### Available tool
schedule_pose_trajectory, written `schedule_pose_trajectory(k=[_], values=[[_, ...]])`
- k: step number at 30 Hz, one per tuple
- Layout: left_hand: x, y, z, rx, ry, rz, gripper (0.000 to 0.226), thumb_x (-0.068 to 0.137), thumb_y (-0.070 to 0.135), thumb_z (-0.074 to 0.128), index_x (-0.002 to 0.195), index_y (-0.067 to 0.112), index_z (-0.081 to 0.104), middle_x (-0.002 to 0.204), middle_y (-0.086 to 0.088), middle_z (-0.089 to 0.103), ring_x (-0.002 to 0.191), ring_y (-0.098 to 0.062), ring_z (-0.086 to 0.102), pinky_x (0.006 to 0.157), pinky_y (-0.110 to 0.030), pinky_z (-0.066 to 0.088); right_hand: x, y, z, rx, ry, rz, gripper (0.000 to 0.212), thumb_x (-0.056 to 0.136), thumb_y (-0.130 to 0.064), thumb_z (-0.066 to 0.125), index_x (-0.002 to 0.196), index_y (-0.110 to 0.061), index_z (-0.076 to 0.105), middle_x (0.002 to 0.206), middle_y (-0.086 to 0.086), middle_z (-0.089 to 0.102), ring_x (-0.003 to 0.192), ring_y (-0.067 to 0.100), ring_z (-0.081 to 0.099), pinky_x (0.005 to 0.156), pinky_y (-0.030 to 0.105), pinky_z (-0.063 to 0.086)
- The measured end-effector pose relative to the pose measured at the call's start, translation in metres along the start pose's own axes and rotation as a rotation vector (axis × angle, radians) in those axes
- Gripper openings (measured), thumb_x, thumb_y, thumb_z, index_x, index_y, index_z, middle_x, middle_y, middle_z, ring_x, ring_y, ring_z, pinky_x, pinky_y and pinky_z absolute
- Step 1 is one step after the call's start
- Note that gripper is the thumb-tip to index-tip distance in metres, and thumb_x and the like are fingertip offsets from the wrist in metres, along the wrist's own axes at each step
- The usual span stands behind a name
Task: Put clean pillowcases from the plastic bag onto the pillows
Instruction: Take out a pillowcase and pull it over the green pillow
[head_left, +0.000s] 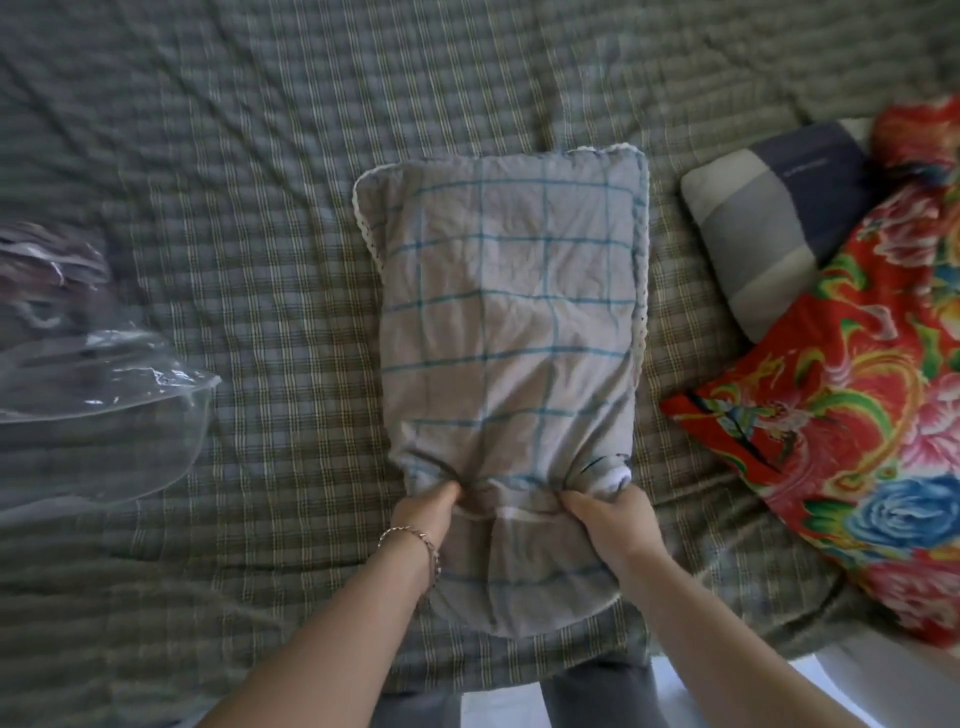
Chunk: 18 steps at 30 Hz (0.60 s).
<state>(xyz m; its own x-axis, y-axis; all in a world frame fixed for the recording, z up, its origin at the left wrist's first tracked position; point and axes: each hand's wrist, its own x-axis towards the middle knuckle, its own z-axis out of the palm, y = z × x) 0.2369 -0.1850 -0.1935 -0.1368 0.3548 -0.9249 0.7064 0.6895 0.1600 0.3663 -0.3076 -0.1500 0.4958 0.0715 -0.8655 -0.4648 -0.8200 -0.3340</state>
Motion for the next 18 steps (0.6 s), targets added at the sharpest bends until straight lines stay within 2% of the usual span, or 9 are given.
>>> schedule_pose_trajectory(k=[2,4,7,9,11,13,17,18], values=[[-0.013,0.010,-0.007,-0.001,0.038,0.077,0.023,0.085,0.021,0.058,0.072,0.002,0.061,0.070,-0.009,0.057,0.057,-0.016,0.048,0.037,-0.018,0.034,-0.017,-0.018,-0.009,-0.049,0.069,-0.129,0.012,0.077,-0.011,0.071,0.080,-0.006,0.061,0.074,0.005,0.063,0.071,0.021,0.060,0.070,0.036,0.054],[-0.038,0.030,-0.028,-0.063,0.076,0.225,0.028,0.082,0.015,0.061,0.057,0.006,0.051,0.057,-0.005,0.050,0.051,-0.015,0.043,0.030,-0.014,0.027,-0.046,-0.044,-0.017,-0.075,0.153,-0.267,0.013,0.076,-0.009,0.070,0.079,-0.008,0.058,0.069,-0.003,0.057,0.066,0.014,0.054,0.064,0.029,0.047],[-0.091,0.068,-0.064,-0.162,0.081,0.456,0.025,0.067,0.023,0.066,0.054,0.008,0.050,0.052,-0.001,0.046,0.050,-0.013,0.041,0.032,-0.013,0.026,-0.097,-0.082,-0.023,-0.038,0.269,-0.437,0.016,0.075,-0.009,0.072,0.082,-0.008,0.057,0.068,-0.007,0.054,0.065,0.011,0.052,0.060,0.023,0.042],[-0.127,0.088,-0.096,-0.159,0.098,0.618,0.021,0.072,0.016,0.067,0.059,0.006,0.055,0.054,0.001,0.047,0.051,-0.010,0.044,0.036,-0.010,0.030,-0.139,-0.100,-0.022,-0.044,0.333,-0.537,0.016,0.076,-0.011,0.072,0.082,-0.006,0.058,0.067,-0.007,0.054,0.061,0.004,0.050,0.052,0.017,0.039],[-0.154,0.101,-0.132,-0.122,0.099,0.760,0.020,0.077,0.010,0.065,0.060,0.007,0.057,0.051,0.004,0.049,0.046,0.001,0.048,0.040,-0.010,0.032,-0.181,-0.109,-0.016,-0.039,0.380,-0.616,0.016,0.076,-0.014,0.071,0.081,-0.006,0.058,0.067,-0.006,0.055,0.060,0.002,0.049,0.050,0.014,0.038],[-0.177,0.107,-0.163,-0.089,0.113,0.841,0.022,0.074,0.016,0.067,0.057,0.006,0.057,0.042,0.008,0.049,0.045,0.002,0.049,0.043,-0.013,0.032,-0.216,-0.115,-0.008,-0.039,0.390,-0.652,0.016,0.077,-0.016,0.070,0.080,-0.005,0.059,0.069,-0.002,0.059,0.062,0.007,0.054,0.052,0.018,0.043],[-0.220,0.075,-0.225,-0.036,0.118,0.956,0.028,0.076,0.017,0.065,0.052,0.011,0.053,0.045,0.004,0.052,0.055,-0.015,0.053,0.044,-0.019,0.036,-0.290,-0.104,0.011,-0.057,0.361,-0.717,0.017,0.078,-0.018,0.069,0.081,-0.003,0.062,0.073,0.006,0.066,0.069,0.020,0.063,0.062,0.035,0.054],[-0.227,0.064,-0.238,-0.035,0.117,0.977,0.028,0.078,0.014,0.064,0.052,0.012,0.053,0.042,0.006,0.052,0.050,-0.009,0.053,0.043,-0.018,0.037,-0.305,-0.100,0.016,-0.069,0.353,-0.724,0.019,0.079,-0.019,0.069,0.082,-0.002,0.062,0.074,0.007,0.066,0.070,0.020,0.063,0.064,0.036,0.054]])
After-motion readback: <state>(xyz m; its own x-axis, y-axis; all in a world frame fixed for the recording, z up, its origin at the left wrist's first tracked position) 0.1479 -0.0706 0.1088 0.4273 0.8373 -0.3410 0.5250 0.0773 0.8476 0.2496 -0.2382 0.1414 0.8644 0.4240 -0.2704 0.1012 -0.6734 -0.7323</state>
